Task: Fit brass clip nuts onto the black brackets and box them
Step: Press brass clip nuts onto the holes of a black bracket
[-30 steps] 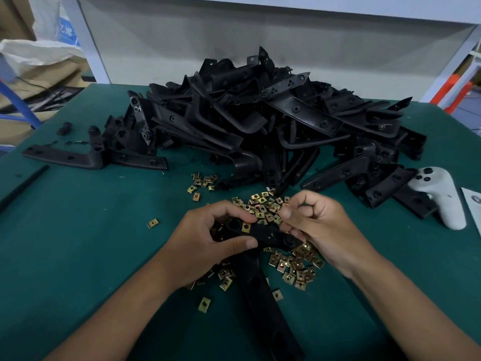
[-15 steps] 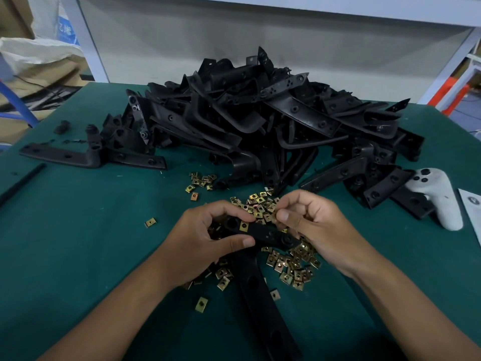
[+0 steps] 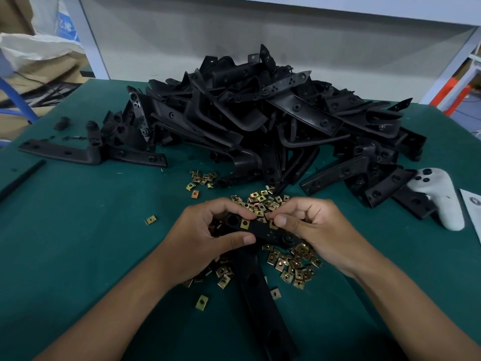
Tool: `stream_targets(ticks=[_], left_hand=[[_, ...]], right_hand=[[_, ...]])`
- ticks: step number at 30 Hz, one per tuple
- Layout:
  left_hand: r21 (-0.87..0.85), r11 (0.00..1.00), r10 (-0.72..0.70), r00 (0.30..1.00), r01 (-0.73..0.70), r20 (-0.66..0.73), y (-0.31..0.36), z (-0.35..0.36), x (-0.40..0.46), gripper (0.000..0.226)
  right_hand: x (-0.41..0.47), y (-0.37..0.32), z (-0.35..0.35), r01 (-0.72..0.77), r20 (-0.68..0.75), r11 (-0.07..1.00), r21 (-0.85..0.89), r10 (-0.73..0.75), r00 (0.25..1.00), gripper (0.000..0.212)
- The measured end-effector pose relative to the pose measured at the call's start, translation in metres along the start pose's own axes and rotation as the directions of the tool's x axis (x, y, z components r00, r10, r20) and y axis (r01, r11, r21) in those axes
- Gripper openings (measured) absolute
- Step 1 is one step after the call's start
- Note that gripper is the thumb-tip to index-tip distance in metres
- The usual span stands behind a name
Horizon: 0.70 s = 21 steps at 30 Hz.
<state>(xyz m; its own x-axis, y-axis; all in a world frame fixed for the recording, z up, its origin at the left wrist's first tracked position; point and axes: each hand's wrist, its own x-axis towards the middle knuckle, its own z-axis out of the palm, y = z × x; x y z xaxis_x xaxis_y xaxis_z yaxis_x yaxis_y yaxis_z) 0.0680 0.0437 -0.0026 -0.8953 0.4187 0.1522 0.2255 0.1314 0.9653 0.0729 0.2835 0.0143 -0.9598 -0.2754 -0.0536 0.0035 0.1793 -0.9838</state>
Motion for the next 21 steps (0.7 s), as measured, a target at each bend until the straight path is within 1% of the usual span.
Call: stream_targets(ticks=[6,12,14,16,18,21], left_hand=[[0.017,1.000,0.013,1.000,-0.013,-0.016,0.001,0.000,0.000,0.026],[0.017,1.000,0.010,0.997,-0.008,-0.081,0.002,0.003,0.000,0.025],[0.016,1.000,0.012,0.993,-0.010,-0.114,0.003,0.003,0.000,0.025],[0.003,1.000,0.009,0.991,-0.008,-0.133,0.003,0.003,0.000,0.024],[0.004,1.000,0.008,0.990,-0.007,-0.141,0.004,0.003,0.000,0.024],[0.022,1.000,0.014,0.990,-0.011,-0.137,0.005,0.004,-0.001,0.024]], right_hand=[[-0.002,-0.003,0.000,0.005,0.025,1.000,-0.001,-0.005,1.000,0.019],[-0.007,-0.011,-0.001,-0.011,0.055,1.000,0.001,0.011,0.998,0.034],[-0.007,-0.010,0.000,0.004,0.082,0.999,0.054,-0.009,0.997,0.032],[-0.007,-0.007,0.003,0.031,0.098,0.995,0.094,-0.040,0.994,0.037],[-0.008,-0.007,0.006,0.070,0.072,0.996,0.060,-0.074,0.995,0.039],[-0.011,-0.007,0.009,0.130,0.023,0.992,0.002,-0.130,0.991,0.033]])
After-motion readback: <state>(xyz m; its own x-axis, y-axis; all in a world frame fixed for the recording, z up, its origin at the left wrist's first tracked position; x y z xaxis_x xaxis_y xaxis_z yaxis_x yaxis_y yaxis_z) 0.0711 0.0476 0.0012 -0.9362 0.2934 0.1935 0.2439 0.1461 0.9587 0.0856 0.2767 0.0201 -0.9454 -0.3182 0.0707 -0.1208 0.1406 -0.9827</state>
